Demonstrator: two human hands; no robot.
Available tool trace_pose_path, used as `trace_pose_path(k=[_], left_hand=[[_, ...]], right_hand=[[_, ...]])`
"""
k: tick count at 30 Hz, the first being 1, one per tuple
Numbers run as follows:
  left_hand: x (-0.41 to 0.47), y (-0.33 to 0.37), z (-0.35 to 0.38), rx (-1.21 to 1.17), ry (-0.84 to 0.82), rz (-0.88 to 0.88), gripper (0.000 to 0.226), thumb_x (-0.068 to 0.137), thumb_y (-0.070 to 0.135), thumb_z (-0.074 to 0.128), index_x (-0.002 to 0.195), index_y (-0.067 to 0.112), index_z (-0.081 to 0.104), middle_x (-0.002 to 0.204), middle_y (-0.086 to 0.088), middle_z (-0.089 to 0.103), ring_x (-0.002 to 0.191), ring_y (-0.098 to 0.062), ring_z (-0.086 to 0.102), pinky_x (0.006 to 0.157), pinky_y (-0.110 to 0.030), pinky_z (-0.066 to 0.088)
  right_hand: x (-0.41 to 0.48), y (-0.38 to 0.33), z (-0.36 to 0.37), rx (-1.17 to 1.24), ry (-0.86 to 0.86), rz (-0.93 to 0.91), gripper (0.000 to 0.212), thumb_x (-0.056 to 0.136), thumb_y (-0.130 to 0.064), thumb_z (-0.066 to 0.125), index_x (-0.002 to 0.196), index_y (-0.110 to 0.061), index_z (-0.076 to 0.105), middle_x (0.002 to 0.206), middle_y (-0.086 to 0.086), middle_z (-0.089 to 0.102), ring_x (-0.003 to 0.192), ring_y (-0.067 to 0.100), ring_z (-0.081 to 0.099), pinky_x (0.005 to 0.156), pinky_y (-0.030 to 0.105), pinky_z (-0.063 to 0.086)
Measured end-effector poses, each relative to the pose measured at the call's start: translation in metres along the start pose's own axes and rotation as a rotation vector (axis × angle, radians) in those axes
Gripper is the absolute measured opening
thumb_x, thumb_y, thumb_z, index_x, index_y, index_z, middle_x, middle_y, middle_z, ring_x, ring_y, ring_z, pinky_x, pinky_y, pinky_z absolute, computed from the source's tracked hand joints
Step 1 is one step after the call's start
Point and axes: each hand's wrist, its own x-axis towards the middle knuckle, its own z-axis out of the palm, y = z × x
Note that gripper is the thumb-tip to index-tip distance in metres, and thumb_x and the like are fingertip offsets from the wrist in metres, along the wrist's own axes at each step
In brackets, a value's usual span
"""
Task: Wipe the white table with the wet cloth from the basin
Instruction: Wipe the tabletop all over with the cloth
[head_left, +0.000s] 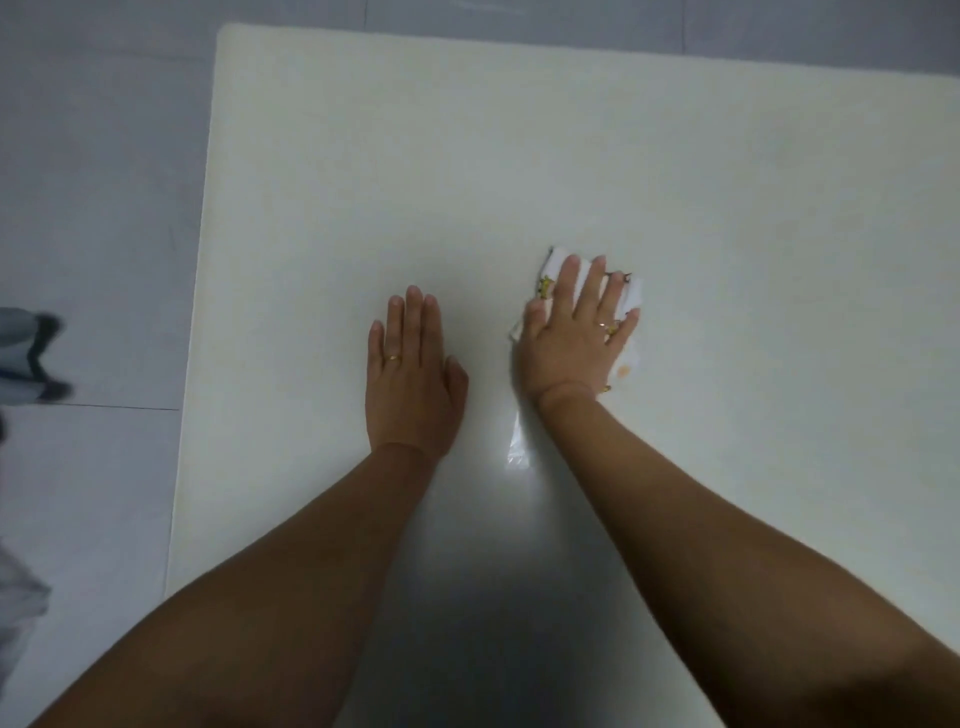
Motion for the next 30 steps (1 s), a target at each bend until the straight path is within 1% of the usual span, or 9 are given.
trace_pose_path(k=[3,7,9,11,14,21,23,27,30], left_hand=[[0.002,0.000,-0.002,0.027,-0.021,-0.003,0.061,0.095,0.027,0.026,0.151,0.005,0.015,0.159,-0.014,0.014,0.148,-0.027,0.009,0.121,-0.044,0.008],[0.000,0.003,-0.008,-0.005,-0.036,0.002,0.064,0.091,0.023,0.030,0.150,0.003,0.019,0.159,-0.014,0.016,0.148,-0.028,0.011,0.121,-0.044,0.009],[0.001,0.004,-0.011,-0.031,-0.018,-0.001,0.065,0.087,0.022,0.030,0.149,0.002,0.024,0.157,-0.016,0.021,0.146,-0.030,0.017,0.120,-0.045,0.012],[0.002,0.004,-0.011,-0.035,-0.017,-0.008,0.066,0.086,0.023,0.030,0.148,0.001,0.025,0.157,-0.016,0.023,0.146,-0.031,0.019,0.120,-0.046,0.015],[0.002,0.003,-0.009,-0.027,-0.026,-0.014,0.066,0.086,0.023,0.031,0.148,0.001,0.026,0.157,-0.015,0.023,0.146,-0.030,0.018,0.119,-0.046,0.015],[0.003,0.002,-0.007,-0.006,-0.009,-0.009,0.067,0.085,0.023,0.036,0.148,0.002,0.027,0.156,-0.015,0.026,0.146,-0.028,0.021,0.119,-0.044,0.014],[0.003,0.002,-0.006,-0.013,0.004,-0.001,0.068,0.084,0.023,0.036,0.148,0.001,0.026,0.156,-0.016,0.026,0.145,-0.029,0.022,0.119,-0.044,0.014],[0.002,0.001,-0.004,0.005,0.002,-0.001,0.069,0.084,0.023,0.038,0.148,0.001,0.025,0.156,-0.016,0.024,0.146,-0.029,0.020,0.119,-0.045,0.013],[0.001,0.002,-0.003,0.006,0.005,0.005,0.068,0.084,0.023,0.037,0.148,0.000,0.026,0.156,-0.017,0.024,0.146,-0.029,0.020,0.119,-0.046,0.015]], right_hand=[[-0.026,-0.037,0.008,-0.031,-0.057,-0.303,0.059,0.099,-0.040,0.027,0.152,-0.022,0.008,0.161,0.006,0.004,0.147,0.028,-0.001,0.114,0.051,-0.011],[0.011,0.004,-0.009,-0.127,-0.080,-0.717,0.055,0.099,-0.040,0.031,0.151,-0.025,0.017,0.160,0.004,0.013,0.147,0.025,0.008,0.117,0.050,0.002],[0.043,0.028,-0.018,-0.157,-0.076,-0.594,0.056,0.100,-0.039,0.029,0.151,-0.026,0.012,0.160,0.004,0.008,0.148,0.026,0.003,0.116,0.050,-0.001],[0.064,0.031,-0.021,-0.078,-0.040,-0.248,0.056,0.100,-0.040,0.024,0.152,-0.026,0.006,0.161,0.002,0.001,0.148,0.024,-0.002,0.116,0.049,-0.005],[0.055,-0.017,-0.012,-0.024,-0.007,0.040,0.058,0.100,-0.039,0.022,0.152,-0.023,0.001,0.161,0.005,-0.004,0.147,0.027,-0.006,0.115,0.053,-0.007],[0.050,-0.033,-0.011,-0.165,-0.094,-0.754,0.057,0.098,-0.042,0.029,0.151,-0.025,0.014,0.160,0.004,0.011,0.147,0.026,0.007,0.116,0.051,0.001],[0.083,-0.007,-0.019,-0.189,-0.075,-0.647,0.056,0.100,-0.039,0.027,0.151,-0.026,0.011,0.161,0.004,0.008,0.147,0.026,0.004,0.116,0.050,0.000],[0.106,-0.017,-0.023,-0.029,-0.026,-0.040,0.057,0.100,-0.040,0.021,0.152,-0.026,0.001,0.161,0.002,-0.004,0.147,0.023,-0.006,0.117,0.050,-0.006],[0.078,-0.075,-0.009,-0.036,-0.043,-0.062,0.059,0.100,-0.039,0.021,0.151,-0.021,-0.002,0.161,0.007,-0.005,0.147,0.030,-0.008,0.114,0.055,-0.007]])
